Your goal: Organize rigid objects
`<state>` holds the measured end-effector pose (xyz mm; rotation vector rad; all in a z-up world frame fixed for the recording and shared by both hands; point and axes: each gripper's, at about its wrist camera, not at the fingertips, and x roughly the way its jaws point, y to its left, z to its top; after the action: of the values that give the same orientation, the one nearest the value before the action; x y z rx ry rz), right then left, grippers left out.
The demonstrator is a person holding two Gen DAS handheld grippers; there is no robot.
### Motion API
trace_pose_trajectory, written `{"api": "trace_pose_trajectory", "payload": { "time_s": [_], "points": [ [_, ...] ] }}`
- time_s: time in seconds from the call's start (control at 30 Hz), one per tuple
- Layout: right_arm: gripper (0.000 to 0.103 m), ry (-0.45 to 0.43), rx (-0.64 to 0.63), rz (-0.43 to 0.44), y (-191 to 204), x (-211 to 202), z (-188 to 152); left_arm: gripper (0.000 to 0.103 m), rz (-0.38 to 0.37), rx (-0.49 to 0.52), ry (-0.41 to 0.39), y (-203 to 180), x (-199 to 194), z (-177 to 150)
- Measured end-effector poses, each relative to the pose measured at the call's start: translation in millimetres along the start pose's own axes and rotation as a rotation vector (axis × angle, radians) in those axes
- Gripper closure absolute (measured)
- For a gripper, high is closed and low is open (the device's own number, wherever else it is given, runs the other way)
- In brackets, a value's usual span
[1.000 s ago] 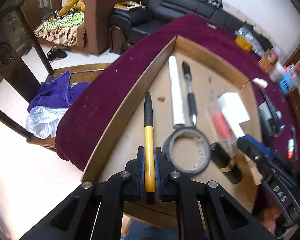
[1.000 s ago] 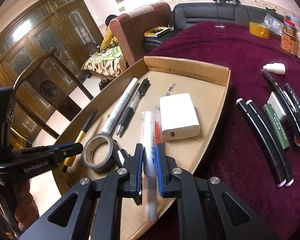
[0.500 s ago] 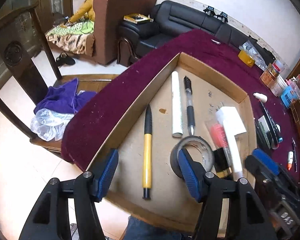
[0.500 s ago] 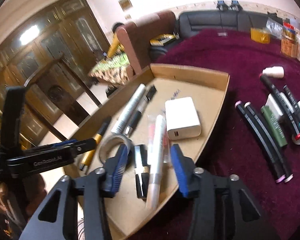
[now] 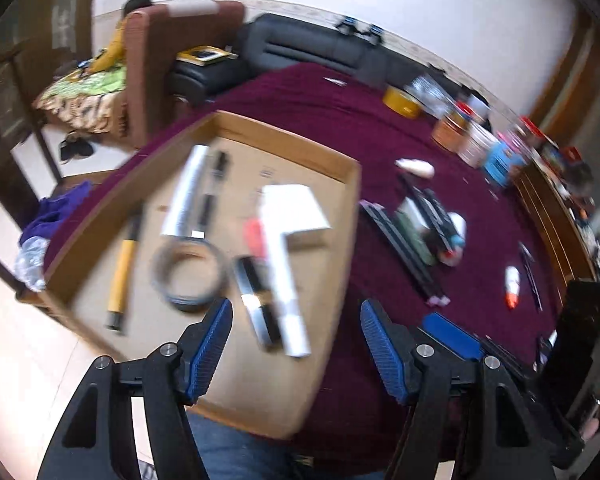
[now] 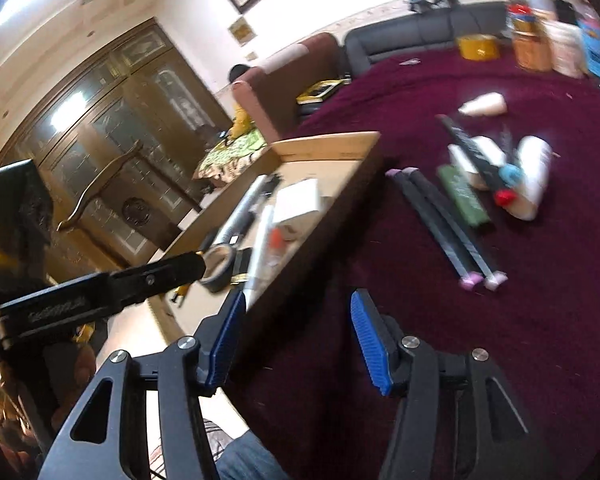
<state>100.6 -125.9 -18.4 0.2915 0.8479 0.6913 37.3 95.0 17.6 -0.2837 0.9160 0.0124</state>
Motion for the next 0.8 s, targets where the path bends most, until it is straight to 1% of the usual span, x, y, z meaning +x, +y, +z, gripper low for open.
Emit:
{"api": "trace_pose_trajectory", "payload": {
  "time_s": [0.07, 0.3, 0.37, 0.67, 0.8],
  "points": [
    [0.042, -0.004, 0.026, -0.01, -12.8, -6.2, -0.3, 0.033, -0.012, 0.027, 0.018, -16.8, 5.1, -2.5],
    [0.041, -0.027, 0.101, -0.03, -44.3, -21.4, -0.1, 0.033, -0.034, 0.061, 0.058, -50.0, 14.6, -10.1],
    [0.041, -0.035, 0.114, -0.032, -51.9, -25.8, 1.3, 0.033, -0.029, 0.076, 0.057, -54.8, 15.2, -10.8],
    [0.041, -0.053, 0.175, -0.101, -81.5, -40.1, 8.5, 0.033, -0.027, 0.094, 0.07, -66.6, 21.0, -10.7],
    [0.041, -0.05, 0.209, -0.111, -92.9, -41.4, 11.2, 0.033, -0.026, 0.104, 0.071, -68.5, 21.8, -12.0]
  ]
}}
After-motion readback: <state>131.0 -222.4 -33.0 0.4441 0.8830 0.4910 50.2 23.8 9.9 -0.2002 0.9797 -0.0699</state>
